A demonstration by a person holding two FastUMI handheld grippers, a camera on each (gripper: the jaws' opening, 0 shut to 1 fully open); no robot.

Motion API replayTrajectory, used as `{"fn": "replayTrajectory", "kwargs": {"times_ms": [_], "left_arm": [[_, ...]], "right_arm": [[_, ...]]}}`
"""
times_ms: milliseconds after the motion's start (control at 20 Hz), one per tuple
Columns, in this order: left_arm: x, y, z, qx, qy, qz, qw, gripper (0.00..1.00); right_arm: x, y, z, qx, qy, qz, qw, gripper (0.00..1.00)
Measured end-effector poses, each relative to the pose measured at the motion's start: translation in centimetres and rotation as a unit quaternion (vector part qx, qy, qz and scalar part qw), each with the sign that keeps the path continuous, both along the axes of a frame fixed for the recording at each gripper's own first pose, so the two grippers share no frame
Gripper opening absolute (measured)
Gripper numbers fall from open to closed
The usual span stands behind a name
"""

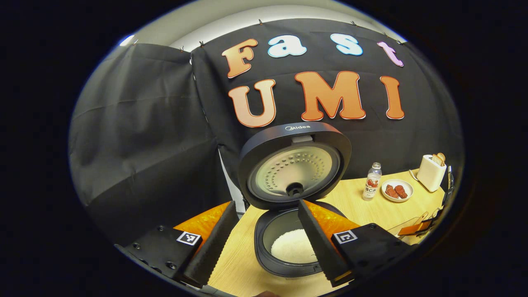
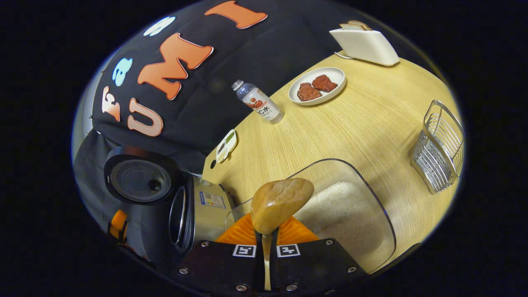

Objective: Close the left gripper, press the button to open the rice cooker; take a wooden spoon from the chopstick holder with the right hand, scoop a spoonful of rice and pour it into the rice cooker, then put the wooden spoon back into the chopstick holder.

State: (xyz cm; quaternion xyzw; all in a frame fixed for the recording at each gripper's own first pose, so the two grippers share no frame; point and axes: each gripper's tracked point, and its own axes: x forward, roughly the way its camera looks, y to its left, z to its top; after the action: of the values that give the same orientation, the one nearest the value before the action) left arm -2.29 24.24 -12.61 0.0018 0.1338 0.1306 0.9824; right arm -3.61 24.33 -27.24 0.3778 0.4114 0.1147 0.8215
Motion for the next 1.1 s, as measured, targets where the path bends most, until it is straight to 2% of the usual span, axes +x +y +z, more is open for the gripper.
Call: {"fn": "replayTrajectory", "kwargs": {"times_ms": [50,100,300,450,500,550,600,650,700,850,900,1100], "left_arm": [[0.1,-0.2,0.1,0.001,-0.001,-0.001,1.0,0.96],[0.2,-0.4,0.3,0.003,-0.001,-0.001,1.0,1.0],[1.0,-1.6,1.0,0.004,-0.006,-0.005,1.0,1.0],[1.5,-2.9,1.5,0.002,-0.011,-0.01,1.0,1.0],[1.6,-3.4,1.6,0.001,-0.013,-0.012,1.0,0.96],[1.8,-3.8,2.0,0.002,-0.016,-0.014,1.0,1.0],[1.9,-4.3,2.1,0.003,-0.018,-0.015,1.0,0.96],[2.0,-4.7,2.3,0.002,-0.021,-0.015,1.0,0.96],[2.1,-5.0,2.4,0.001,-0.024,-0.015,1.0,1.0],[2.0,-5.7,2.9,-0.005,-0.031,-0.009,0.999,1.0],[1.8,-5.8,3.0,-0.007,-0.033,-0.005,0.999,0.96],[1.0,-5.0,3.4,-0.014,-0.043,0.015,0.999,1.0]], "right_arm": [[0.1,-0.2,0.2,0.015,0.002,-0.002,1.0,0.04],[0.2,-0.5,0.5,0.034,0.002,-0.005,0.999,0.04],[0.6,-3.2,1.5,0.085,0.01,-0.036,0.996,0.04],[1.4,-5.5,3.0,0.128,0.01,-0.065,0.99,0.04],[1.7,-6.3,3.6,0.141,0.008,-0.073,0.987,0.04],[1.8,-7.0,4.3,0.155,0.006,-0.077,0.985,0.04],[2.1,-7.3,5.0,0.174,0.004,-0.082,0.981,0.04],[2.3,-7.6,6.0,0.195,0.003,-0.084,0.977,0.04],[2.6,-7.6,7.0,0.219,0.002,-0.085,0.972,0.04],[3.3,-6.9,9.7,0.288,0.007,-0.082,0.954,0.04],[3.7,-6.4,10.5,0.312,0.012,-0.08,0.947,0.04],[4.8,-3.5,13.0,0.383,0.036,-0.058,0.921,0.04]]}}
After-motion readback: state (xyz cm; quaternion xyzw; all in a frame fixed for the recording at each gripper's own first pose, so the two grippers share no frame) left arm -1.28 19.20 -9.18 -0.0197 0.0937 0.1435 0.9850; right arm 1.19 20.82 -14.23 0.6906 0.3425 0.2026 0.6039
